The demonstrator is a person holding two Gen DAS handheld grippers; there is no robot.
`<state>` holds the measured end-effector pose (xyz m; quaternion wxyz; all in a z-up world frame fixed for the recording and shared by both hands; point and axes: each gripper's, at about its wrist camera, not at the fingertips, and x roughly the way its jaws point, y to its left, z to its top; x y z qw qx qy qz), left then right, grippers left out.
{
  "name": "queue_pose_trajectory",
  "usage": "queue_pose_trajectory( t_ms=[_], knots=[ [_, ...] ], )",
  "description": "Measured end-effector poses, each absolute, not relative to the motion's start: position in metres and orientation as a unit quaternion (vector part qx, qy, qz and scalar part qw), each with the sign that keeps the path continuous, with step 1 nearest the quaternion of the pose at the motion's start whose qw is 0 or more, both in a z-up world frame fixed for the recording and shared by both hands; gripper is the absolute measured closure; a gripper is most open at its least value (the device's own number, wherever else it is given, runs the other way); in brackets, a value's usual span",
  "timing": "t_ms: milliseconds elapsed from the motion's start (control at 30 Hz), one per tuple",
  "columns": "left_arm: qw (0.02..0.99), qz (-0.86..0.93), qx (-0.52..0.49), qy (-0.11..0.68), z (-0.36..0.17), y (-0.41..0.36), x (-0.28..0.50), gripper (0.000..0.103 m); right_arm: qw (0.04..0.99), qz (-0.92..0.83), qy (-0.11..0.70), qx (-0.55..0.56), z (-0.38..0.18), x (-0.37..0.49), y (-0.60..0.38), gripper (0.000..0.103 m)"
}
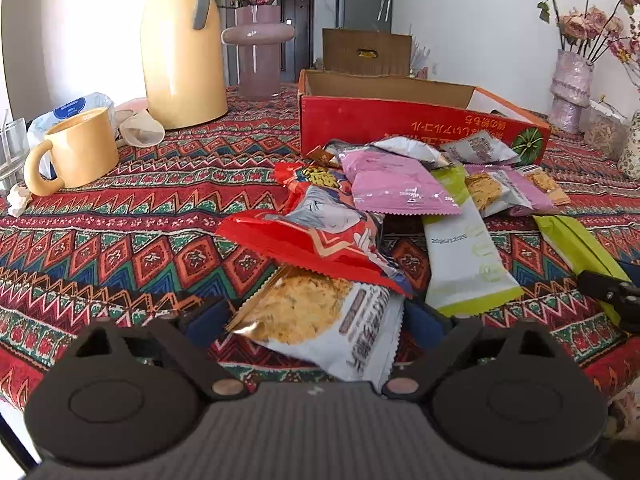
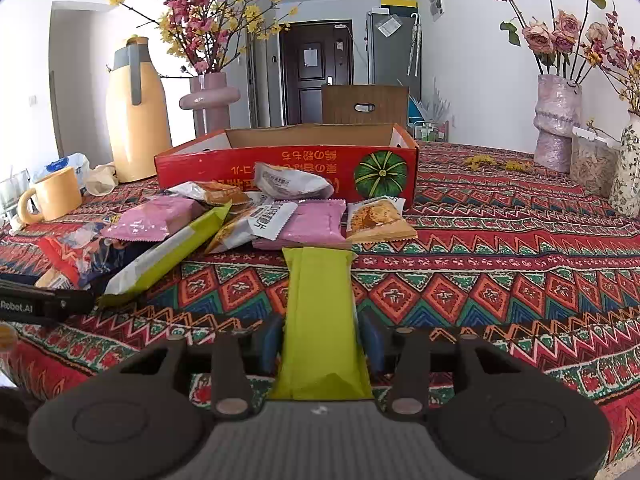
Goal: Organize snacks
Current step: 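Grasp the white cookie pack with the left gripper while the right gripper holds the green bar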
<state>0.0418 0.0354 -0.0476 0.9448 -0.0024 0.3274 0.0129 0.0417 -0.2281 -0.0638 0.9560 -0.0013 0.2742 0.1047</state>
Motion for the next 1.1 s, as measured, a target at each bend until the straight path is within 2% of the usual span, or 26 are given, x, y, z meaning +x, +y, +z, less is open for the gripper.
queue_pose_trajectory(
  t_ms=[33,167,233,267,300,333,400,467,500,567,633,933,1100],
  knots=[
    [0.946,0.011,-0.003,0.324,-0.047,0.036,0.040,0.018,0.956,0.106,0.274,-0.002,-0.064,0.042,-0.228,0.056],
    [0.949,0.001,-0.010,0.314,-0.046,0.037,0.034,0.026,0.955,0.115,0.274,0.000,-0.065,0.042,-0.227,0.048],
    [0.950,-0.003,-0.011,0.312,-0.046,0.038,0.033,0.030,0.953,0.126,0.277,0.004,-0.065,0.043,-0.227,0.037],
    [0.950,-0.004,-0.012,0.311,-0.045,0.038,0.032,0.033,0.951,0.131,0.279,0.005,-0.065,0.043,-0.226,0.035],
    [0.950,-0.005,-0.011,0.311,-0.045,0.037,0.032,0.040,0.950,0.135,0.281,0.004,-0.064,0.045,-0.224,0.029],
    [0.950,-0.005,-0.011,0.311,-0.045,0.037,0.031,0.043,0.949,0.139,0.284,0.004,-0.064,0.046,-0.223,0.023],
    [0.950,-0.008,-0.014,0.311,-0.044,0.039,0.030,0.042,0.947,0.146,0.287,0.006,-0.064,0.048,-0.221,0.018],
    [0.950,-0.012,-0.016,0.311,-0.044,0.040,0.028,0.031,0.947,0.145,0.286,0.003,-0.065,0.048,-0.220,0.018],
    [0.950,-0.015,-0.020,0.310,-0.044,0.041,0.026,0.020,0.948,0.144,0.285,0.004,-0.065,0.048,-0.220,0.020],
    [0.951,-0.027,-0.024,0.306,-0.041,0.042,0.022,0.016,0.948,0.142,0.284,0.011,-0.064,0.048,-0.223,0.025],
    [0.951,-0.043,-0.029,0.304,-0.037,0.041,0.019,0.003,0.948,0.140,0.284,0.017,-0.063,0.048,-0.227,0.032],
    [0.947,-0.036,-0.012,0.318,-0.035,0.036,0.037,0.002,0.949,0.141,0.280,0.018,-0.064,0.046,-0.230,0.033],
    [0.942,-0.032,-0.015,0.333,-0.043,0.035,0.047,0.017,0.950,0.141,0.277,0.013,-0.065,0.044,-0.229,0.033]
  ],
)
